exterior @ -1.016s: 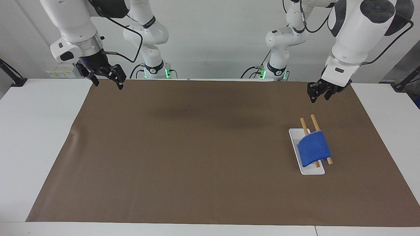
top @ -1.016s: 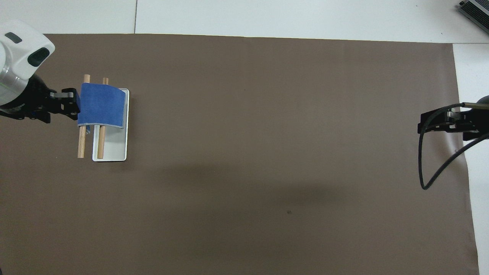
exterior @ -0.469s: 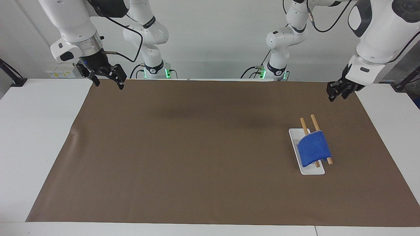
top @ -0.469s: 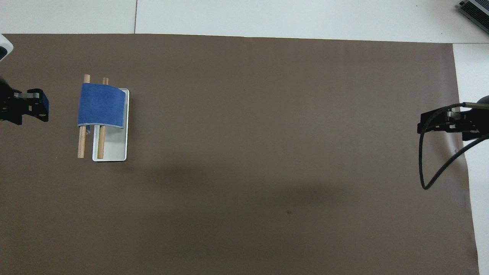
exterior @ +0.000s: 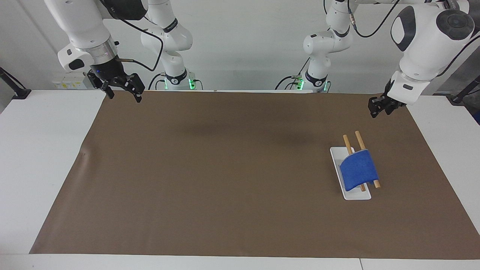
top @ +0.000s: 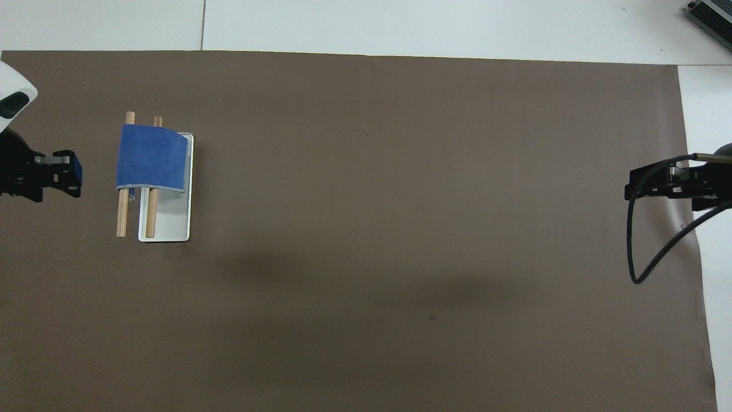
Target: Right arm passes towel to left arm to hang
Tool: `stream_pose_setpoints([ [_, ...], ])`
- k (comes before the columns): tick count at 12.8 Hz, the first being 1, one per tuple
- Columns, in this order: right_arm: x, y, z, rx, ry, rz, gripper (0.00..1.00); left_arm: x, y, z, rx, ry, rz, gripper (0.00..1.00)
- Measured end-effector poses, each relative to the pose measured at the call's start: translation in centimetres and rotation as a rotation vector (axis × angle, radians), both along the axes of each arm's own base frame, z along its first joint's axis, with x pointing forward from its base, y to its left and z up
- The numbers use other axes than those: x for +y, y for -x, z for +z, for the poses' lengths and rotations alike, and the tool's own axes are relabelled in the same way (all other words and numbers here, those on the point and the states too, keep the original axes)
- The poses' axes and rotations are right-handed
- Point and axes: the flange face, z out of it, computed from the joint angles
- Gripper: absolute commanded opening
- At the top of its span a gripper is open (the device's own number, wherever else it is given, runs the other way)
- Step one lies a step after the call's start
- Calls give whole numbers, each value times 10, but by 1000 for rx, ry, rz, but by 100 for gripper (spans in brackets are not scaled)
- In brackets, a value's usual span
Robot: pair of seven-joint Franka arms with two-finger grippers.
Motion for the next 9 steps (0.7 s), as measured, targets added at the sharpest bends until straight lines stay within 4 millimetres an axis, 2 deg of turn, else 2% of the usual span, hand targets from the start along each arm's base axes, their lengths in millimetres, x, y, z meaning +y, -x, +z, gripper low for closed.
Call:
stream_pose_setpoints([
  [2, 0, 0, 0, 0, 0, 0, 100, 13, 5, -3, 14, 13, -22, 51],
  [3, 0, 0, 0, 0, 0, 0, 100, 13, 8, -8, 22, 16, -33, 52],
  [5, 0, 0, 0, 0, 0, 0, 100, 1, 11, -23, 40, 17, -59, 53],
  [6, 0, 0, 0, 0, 0, 0, 100, -4, 12, -29, 48, 16, -69, 57],
  [9, 0, 0, 0, 0, 0, 0, 100, -10, 11, -31, 41, 20, -78, 67],
])
